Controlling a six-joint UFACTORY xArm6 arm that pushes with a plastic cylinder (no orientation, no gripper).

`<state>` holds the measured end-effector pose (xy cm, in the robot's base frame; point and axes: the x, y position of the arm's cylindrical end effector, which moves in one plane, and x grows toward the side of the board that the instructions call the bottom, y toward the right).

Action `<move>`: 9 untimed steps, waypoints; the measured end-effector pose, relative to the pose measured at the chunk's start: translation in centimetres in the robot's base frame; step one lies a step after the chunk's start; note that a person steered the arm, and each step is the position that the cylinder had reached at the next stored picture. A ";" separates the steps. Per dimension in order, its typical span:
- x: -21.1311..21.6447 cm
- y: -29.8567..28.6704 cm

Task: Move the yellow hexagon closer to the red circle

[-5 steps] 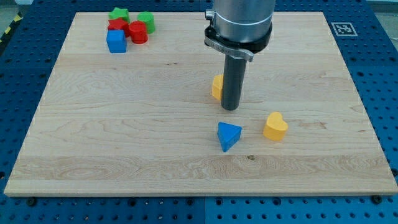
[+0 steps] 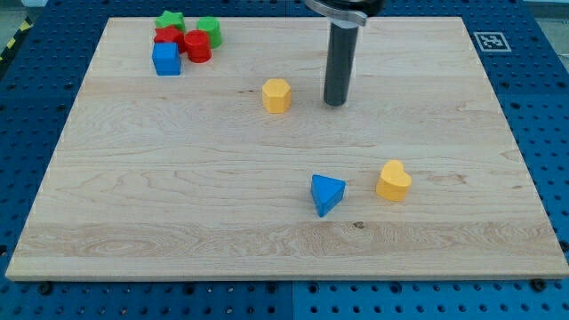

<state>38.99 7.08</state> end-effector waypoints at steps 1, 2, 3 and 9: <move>2.9 -1.6; 1.7 -6.7; -3.2 -12.2; -7.1 -15.1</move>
<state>31.84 -8.02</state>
